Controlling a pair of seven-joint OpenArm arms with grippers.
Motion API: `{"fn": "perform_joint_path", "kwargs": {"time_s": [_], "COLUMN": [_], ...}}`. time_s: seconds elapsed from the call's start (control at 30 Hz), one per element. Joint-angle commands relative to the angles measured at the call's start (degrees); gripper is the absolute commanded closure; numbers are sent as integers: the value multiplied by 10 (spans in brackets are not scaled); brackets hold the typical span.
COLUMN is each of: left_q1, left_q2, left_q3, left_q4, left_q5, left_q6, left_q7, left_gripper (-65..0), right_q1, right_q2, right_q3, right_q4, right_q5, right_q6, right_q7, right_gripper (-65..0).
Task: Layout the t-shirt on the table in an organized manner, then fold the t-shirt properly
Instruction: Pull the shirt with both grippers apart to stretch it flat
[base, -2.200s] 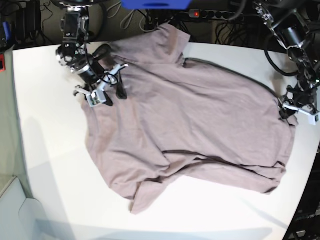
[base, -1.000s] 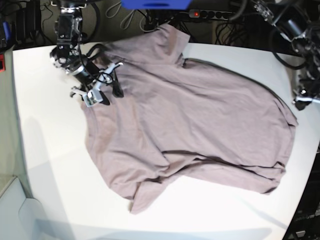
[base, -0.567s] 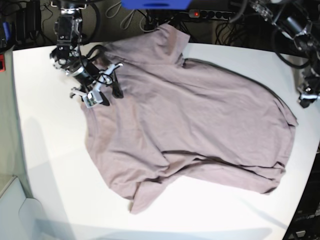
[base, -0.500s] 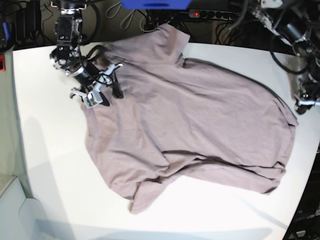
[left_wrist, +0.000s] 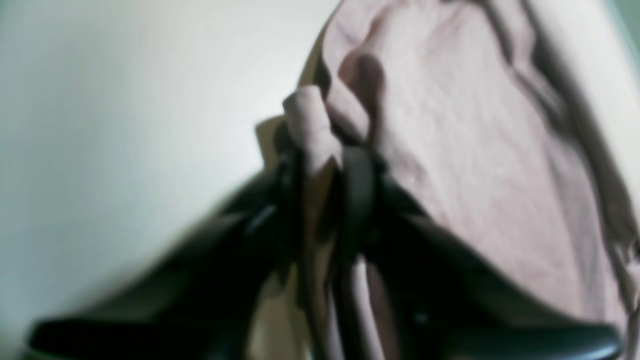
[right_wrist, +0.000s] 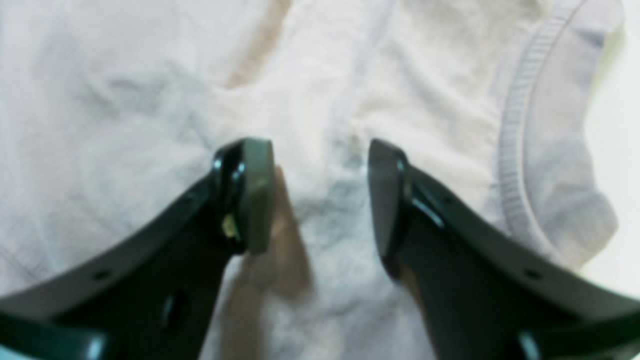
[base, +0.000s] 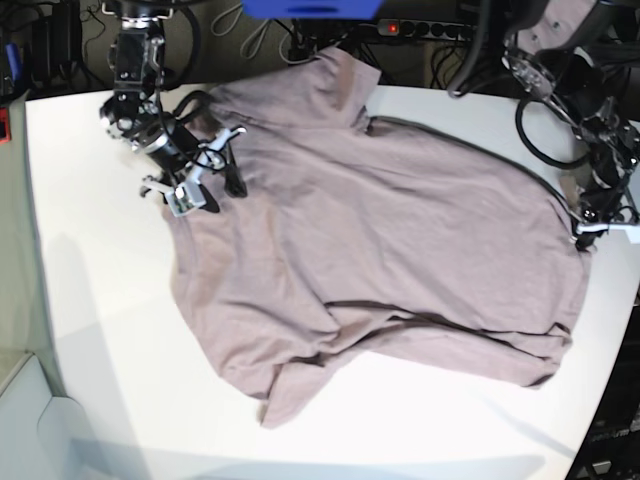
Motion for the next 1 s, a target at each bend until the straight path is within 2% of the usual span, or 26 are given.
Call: {"fn": "perform_joint_path", "kwargs": {"time_s": [0.0, 0.13, 0.2, 0.27, 0.37, 0.5, 0.6, 0.73, 0.97], "left_q1": [-8, -5, -2, 9, 55, 106, 146, 188, 200], "left_q2": [-13, -17, -16, -12, -2, 12, 13, 13, 9], "left_q3": [1, 1, -1, -8, -38, -69, -82, -103, -100], "left_q4": [-7, -19, 3, 61, 163, 292, 335, 335, 265], "left_q5": [8, 3, 1, -8, -57, -93, -96, -95, -95], "left_q6": [0, -2, -3, -4, -28, -31, -31, -36, -36], "left_q7": [9, 9, 27, 77, 154, 211, 220, 216, 216], "left_gripper": [-17, -2, -1, -2, -2, -1, -1, -1, -7], "right_q1": [-16, -15, -14, -14, -13, -11, -11, -9, -1], "right_q2": [7, 5, 5, 6, 5, 4, 4, 5, 3], "right_q3": [11, 29, 29, 29, 29, 29, 29, 29, 27], "right_q4": [-16, -16, -16, -16, -16, -16, -14, -14, -13], "right_q5": [-65, -65, -65, -65, -65, -65, -65, -65, -65], "right_q6": [-11, -11, -11, -11, -11, -11, -11, -11, -11], "right_q7": [-106, -105, -105, -105, -105, -105, -104, -104, -104], "right_gripper": [-265, -265, -265, -265, -265, -265, -265, -265, -265]}}
